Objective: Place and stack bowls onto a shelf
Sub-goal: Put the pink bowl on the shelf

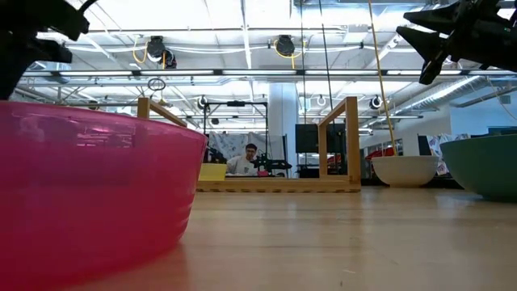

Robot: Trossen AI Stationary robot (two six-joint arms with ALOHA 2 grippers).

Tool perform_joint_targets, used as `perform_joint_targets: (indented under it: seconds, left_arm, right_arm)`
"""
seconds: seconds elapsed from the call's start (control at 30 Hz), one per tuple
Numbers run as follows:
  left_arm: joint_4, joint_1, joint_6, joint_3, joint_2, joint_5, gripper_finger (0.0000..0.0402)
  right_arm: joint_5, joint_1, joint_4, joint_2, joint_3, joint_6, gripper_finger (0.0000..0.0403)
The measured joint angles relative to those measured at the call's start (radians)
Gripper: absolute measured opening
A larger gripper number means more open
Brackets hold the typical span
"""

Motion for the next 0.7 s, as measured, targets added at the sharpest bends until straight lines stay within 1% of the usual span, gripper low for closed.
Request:
perform_joint_targets:
  seconds: [0.17,0.33,0.7]
  left_arm:
    - [-0.056,0.023,0.080,-0.046,0.000,-0.032,0.0088]
    - [-0.057,0.075,0.176,-0.083,0.000,-0.055,0.0088]
    - [-0.030,0.246,0.353,-0.103,0.000,-0.075,0.0088]
  right_arm:
    - [0.000,0.000,0.000,0.000,0.000,0.000,0.0110]
    - [0.023,0.000,0.001,0.000,0.000,0.000,0.0110]
    - [0.032,0.000,0.003,0.000,0.000,-0.011,0.0110]
